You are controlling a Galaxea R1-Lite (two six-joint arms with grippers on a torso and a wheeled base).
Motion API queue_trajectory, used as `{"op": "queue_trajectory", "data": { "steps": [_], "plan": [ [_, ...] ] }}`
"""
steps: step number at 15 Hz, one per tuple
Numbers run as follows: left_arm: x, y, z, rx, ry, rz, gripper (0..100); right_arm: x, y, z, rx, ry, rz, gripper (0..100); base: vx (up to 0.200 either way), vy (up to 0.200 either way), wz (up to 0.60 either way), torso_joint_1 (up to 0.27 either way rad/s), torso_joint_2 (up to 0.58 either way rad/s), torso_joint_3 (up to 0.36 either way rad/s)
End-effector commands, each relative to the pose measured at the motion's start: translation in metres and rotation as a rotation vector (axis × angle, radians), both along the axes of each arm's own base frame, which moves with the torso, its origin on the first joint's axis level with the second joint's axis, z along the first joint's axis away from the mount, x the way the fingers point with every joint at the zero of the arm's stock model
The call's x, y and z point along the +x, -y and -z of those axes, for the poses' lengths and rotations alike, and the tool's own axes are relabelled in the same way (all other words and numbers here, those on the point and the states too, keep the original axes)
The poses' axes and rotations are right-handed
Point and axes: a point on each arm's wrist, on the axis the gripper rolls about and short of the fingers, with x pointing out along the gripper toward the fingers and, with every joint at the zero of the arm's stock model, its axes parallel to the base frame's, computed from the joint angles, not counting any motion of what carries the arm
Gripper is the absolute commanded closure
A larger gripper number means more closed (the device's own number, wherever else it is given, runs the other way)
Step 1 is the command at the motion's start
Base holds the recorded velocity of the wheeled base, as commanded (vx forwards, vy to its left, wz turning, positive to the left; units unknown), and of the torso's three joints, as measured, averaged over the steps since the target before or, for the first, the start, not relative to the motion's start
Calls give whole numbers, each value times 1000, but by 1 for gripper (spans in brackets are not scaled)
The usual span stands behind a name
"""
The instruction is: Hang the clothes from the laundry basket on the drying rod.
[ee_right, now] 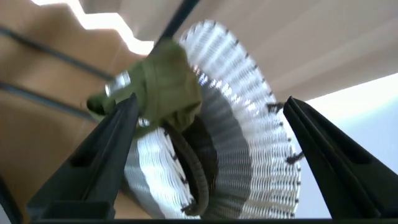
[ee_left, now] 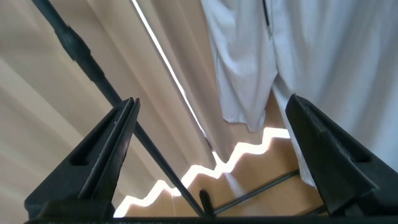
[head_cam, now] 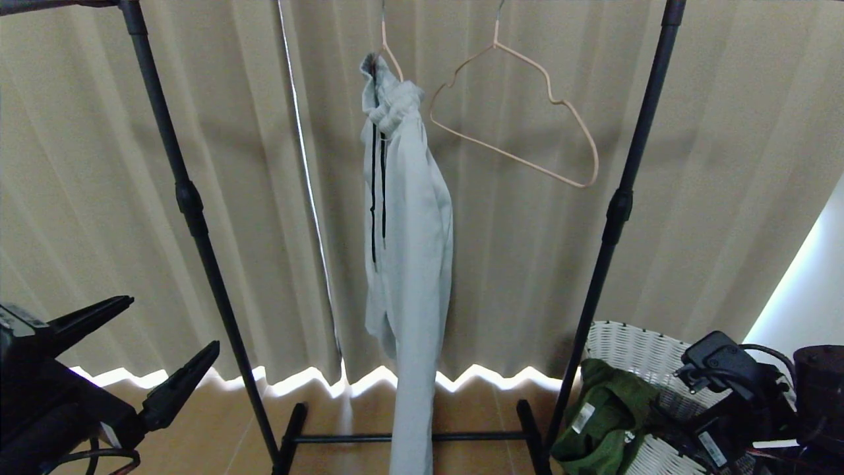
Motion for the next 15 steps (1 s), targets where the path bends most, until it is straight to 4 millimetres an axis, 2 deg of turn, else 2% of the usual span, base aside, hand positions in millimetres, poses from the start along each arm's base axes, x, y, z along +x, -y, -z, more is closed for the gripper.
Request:
{"op": "queue_trajectory", "data": {
  "steps": [1,5,9,15],
  "plan": [
    [-5,-1,-3,-5,28,3,0,22,-6,28,-49,-140,6,0,0,0,0,0,0,0],
    [-7,-1,-6,-12,46,5,0,49,-16,50,-80,-217,3,0,0,0,0,0,0,0],
    [-7,-1,-5,-11,41,3,0,75,-13,63,-90,-234,58,0,0,0,0,0,0,0],
    [-6,-1,-4,-10,32,4,0,93,-5,72,-102,-240,121,0,0,0,0,0,0,0]
  ]
}}
